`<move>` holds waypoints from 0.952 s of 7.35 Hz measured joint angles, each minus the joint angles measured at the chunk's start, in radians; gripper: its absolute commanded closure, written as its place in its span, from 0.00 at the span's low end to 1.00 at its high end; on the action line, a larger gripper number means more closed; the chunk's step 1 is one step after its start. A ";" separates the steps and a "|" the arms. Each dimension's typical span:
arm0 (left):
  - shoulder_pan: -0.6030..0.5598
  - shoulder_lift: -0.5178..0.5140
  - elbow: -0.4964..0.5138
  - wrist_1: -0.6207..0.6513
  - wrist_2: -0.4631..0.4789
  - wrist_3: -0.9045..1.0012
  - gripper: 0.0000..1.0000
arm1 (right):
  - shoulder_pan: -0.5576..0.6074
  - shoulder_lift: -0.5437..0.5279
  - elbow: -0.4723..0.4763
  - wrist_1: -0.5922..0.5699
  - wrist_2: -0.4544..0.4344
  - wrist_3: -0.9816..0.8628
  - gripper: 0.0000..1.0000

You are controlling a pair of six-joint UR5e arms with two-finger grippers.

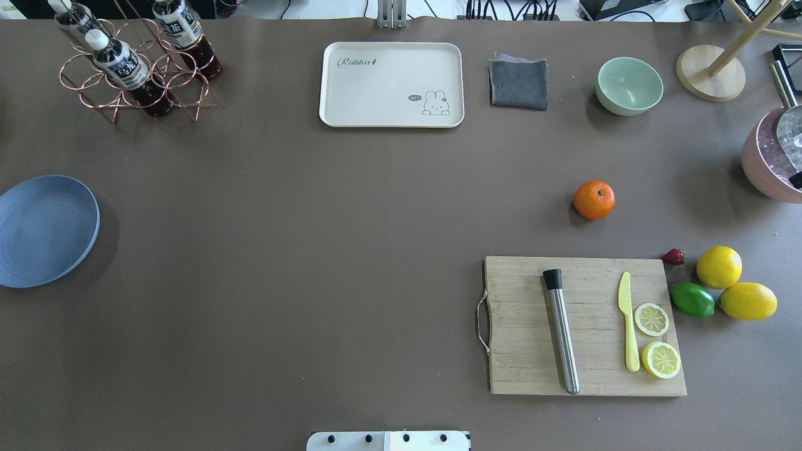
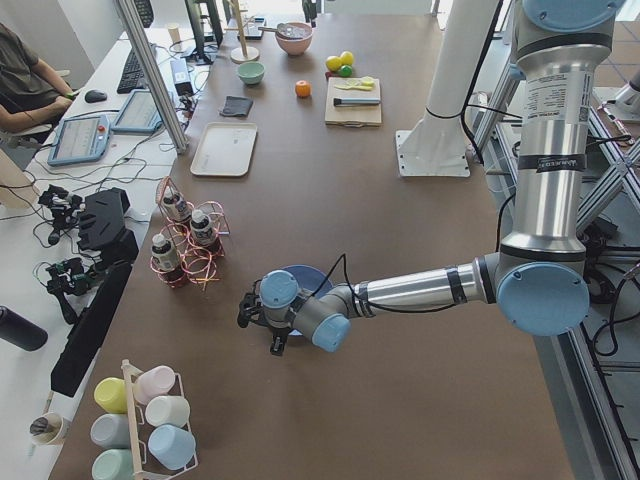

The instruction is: Pick orange to plate

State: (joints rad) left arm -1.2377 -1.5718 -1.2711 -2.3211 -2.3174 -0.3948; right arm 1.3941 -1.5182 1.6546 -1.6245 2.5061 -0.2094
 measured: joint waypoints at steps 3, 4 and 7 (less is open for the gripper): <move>0.015 -0.006 0.006 0.000 -0.003 -0.004 0.57 | -0.022 0.019 0.010 0.000 -0.008 0.003 0.00; 0.017 -0.007 0.009 0.000 -0.005 -0.005 0.60 | -0.034 0.028 0.010 0.000 -0.010 0.002 0.00; 0.019 -0.020 0.026 0.000 -0.011 -0.006 0.84 | -0.064 0.046 0.011 0.001 -0.014 -0.001 0.00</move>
State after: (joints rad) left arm -1.2187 -1.5918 -1.2450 -2.3209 -2.3281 -0.4003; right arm 1.3305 -1.4718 1.6656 -1.6230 2.4924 -0.2103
